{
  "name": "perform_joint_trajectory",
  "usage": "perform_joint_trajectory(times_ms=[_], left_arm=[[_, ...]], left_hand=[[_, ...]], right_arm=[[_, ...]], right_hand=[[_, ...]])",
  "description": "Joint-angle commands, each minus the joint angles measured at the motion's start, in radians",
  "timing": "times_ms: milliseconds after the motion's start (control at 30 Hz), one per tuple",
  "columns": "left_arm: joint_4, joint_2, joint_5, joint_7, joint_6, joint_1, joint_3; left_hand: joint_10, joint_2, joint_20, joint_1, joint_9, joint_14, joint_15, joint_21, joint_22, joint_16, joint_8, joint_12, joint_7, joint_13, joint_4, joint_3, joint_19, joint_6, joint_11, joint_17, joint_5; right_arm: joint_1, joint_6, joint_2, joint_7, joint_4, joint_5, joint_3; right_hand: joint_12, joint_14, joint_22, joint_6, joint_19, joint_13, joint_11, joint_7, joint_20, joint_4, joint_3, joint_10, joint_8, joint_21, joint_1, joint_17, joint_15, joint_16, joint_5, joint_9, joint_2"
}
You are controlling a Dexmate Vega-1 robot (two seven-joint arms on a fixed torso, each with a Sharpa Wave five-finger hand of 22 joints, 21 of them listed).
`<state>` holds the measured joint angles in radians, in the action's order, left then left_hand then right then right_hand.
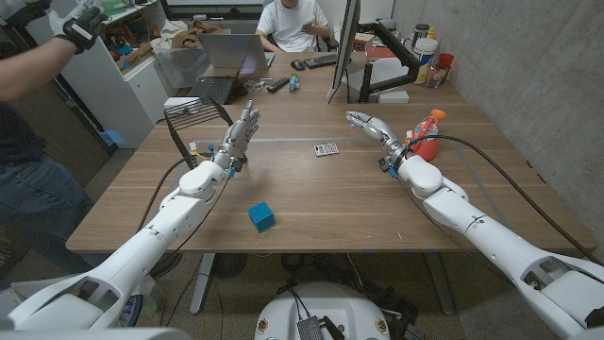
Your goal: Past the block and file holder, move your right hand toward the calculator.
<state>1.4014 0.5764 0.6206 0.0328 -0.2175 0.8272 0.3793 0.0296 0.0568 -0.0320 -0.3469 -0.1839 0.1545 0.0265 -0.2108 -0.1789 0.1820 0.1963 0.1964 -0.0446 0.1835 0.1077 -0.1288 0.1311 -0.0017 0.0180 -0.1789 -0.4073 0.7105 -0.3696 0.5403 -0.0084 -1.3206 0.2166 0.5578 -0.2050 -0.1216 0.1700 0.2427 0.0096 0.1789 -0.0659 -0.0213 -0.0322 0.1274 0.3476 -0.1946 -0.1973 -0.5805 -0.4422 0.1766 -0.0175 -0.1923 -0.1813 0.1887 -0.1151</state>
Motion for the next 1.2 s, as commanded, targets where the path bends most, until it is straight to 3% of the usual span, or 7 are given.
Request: perform_joint_trajectory(times_ms=[33,700,1000,1100,1200], left_arm=[[0.003,0.002,-0.003,0.002,0.005,-0.001,0.003],[0.005,0.003,-0.008,0.003,0.007,-0.005,0.007],[0.004,0.001,-0.009,0.004,0.004,-0.004,0.008],[0.003,0.0,-0.01,0.003,0.003,-0.005,0.009],[0.002,0.0,-0.01,0.004,0.003,-0.005,0.009]], left_hand=[[0.007,0.002,0.006,-0.012,-0.002,0.006,-0.004,0.002,-0.005,0.004,0.004,0.004,0.0,0.005,0.0,-0.006,0.007,0.006,-0.001,-0.006,-0.005],[0.008,0.003,0.01,-0.014,-0.002,0.007,-0.002,0.002,-0.005,0.004,0.003,0.005,0.0,0.005,-0.001,-0.01,0.007,0.007,0.001,-0.006,-0.005],[0.01,0.003,0.014,-0.016,-0.002,0.007,-0.003,0.002,-0.005,0.004,0.004,0.004,0.0,0.005,-0.002,-0.011,0.007,0.008,0.0,-0.006,-0.005],[0.01,0.003,0.014,-0.016,-0.002,0.007,-0.003,0.003,-0.005,0.004,0.003,0.004,0.001,0.005,-0.002,-0.012,0.008,0.007,0.002,-0.006,-0.005],[0.011,0.004,0.014,-0.017,-0.002,0.008,-0.002,0.003,-0.005,0.004,0.003,0.004,0.0,0.005,-0.002,-0.012,0.008,0.007,0.002,-0.006,-0.005]], right_arm=[[-0.01,0.004,-0.003,-0.002,0.003,-0.026,0.014],[-0.023,0.021,0.001,-0.001,-0.018,-0.062,0.031],[-0.036,0.023,-0.005,-0.008,-0.008,-0.082,0.04],[-0.041,0.021,-0.009,-0.009,-0.001,-0.086,0.043],[-0.048,0.019,-0.011,-0.006,0.007,-0.091,0.047]], right_hand=[[0.0,0.002,0.001,0.006,-0.003,0.005,0.005,0.007,-0.002,0.009,0.003,0.006,0.0,0.004,-0.013,0.003,0.0,0.002,-0.006,0.001,-0.001],[0.0,0.019,0.002,0.006,-0.01,0.005,0.002,0.009,0.003,0.015,0.001,0.008,0.001,0.022,-0.022,0.006,-0.003,0.005,-0.005,0.002,0.0],[0.002,0.035,0.003,0.005,-0.015,0.005,0.01,0.018,0.011,0.015,-0.001,0.014,0.002,0.032,-0.025,0.006,-0.006,0.008,-0.005,0.002,0.0],[0.002,0.058,0.003,0.006,-0.015,0.005,0.025,0.03,0.011,0.015,-0.003,0.018,0.001,0.039,-0.026,0.007,-0.008,0.013,-0.004,0.002,-0.002],[0.002,0.066,0.003,0.007,-0.017,0.005,0.028,0.036,0.001,0.014,-0.003,0.02,0.001,0.043,-0.027,0.007,-0.008,0.014,-0.005,0.002,-0.003]])
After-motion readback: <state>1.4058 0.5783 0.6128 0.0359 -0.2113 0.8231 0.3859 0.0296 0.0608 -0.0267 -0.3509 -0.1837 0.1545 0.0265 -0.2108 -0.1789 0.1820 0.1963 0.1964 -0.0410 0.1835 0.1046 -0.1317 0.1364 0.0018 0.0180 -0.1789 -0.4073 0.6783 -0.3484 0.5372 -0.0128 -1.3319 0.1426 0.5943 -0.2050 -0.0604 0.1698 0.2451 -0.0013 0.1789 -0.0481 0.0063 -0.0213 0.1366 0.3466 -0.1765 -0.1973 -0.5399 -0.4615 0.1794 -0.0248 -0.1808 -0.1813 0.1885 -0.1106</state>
